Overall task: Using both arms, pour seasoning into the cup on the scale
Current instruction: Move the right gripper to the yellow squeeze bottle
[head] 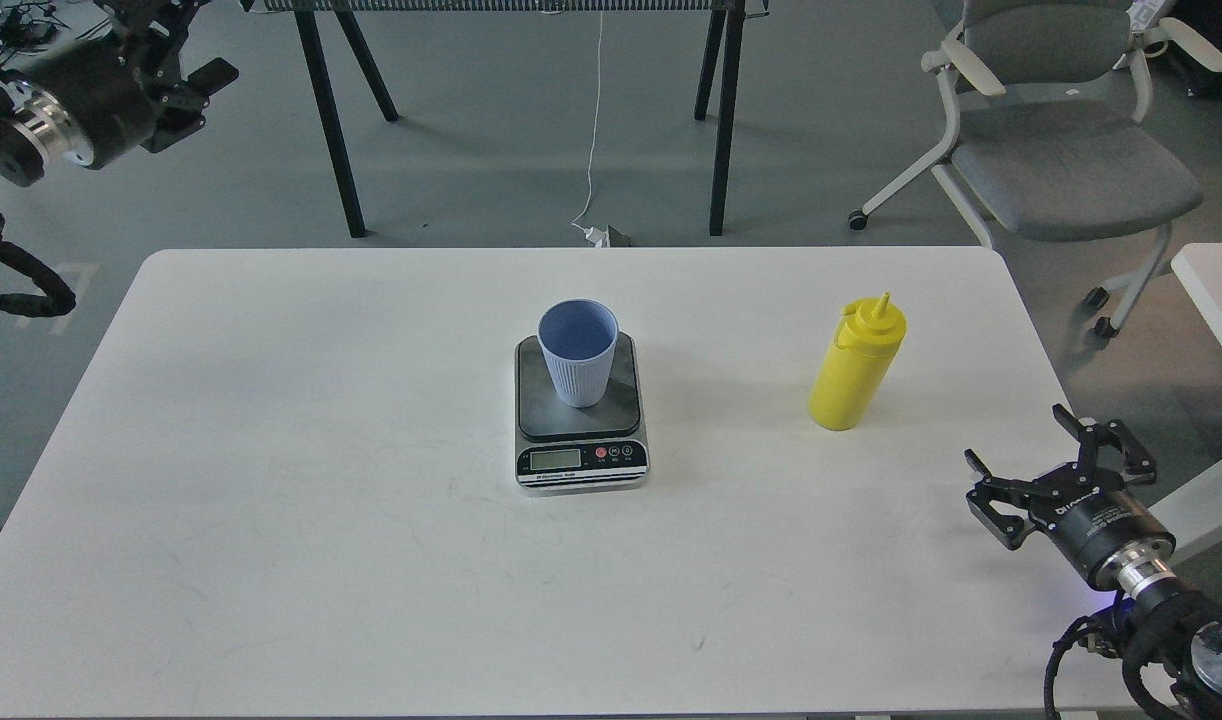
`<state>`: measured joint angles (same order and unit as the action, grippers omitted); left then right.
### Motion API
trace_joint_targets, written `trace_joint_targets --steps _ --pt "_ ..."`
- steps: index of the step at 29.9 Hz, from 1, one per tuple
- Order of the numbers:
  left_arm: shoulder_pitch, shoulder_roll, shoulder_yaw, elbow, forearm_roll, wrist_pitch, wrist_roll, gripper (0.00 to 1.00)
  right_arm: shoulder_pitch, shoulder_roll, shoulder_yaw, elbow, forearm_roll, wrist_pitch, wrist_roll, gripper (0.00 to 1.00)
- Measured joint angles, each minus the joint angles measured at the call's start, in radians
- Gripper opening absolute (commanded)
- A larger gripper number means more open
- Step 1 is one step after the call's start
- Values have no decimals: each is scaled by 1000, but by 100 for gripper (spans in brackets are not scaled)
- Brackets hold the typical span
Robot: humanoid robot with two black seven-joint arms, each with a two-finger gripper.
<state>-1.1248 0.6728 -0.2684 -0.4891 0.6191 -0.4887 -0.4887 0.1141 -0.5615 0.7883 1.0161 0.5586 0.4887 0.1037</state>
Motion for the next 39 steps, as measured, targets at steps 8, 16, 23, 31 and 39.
trace_joint_targets --steps 8,16,23,31,39 --pt "13 64 11 -64 2 0 0 100 14 122 8 -10 -11 0 -17 99" --pt "18 61 15 -68 2 0 0 100 105 182 8 -76 -35 0 -21 99" --pt "23 69 17 -92 2 0 0 100 179 238 3 -174 -37 0 -22 99" --pt "40 73 17 -95 2 0 0 100 223 329 3 -268 -37 0 -29 99" --pt "53 93 15 -96 1 0 0 100 262 385 3 -326 -37 0 -35 99"
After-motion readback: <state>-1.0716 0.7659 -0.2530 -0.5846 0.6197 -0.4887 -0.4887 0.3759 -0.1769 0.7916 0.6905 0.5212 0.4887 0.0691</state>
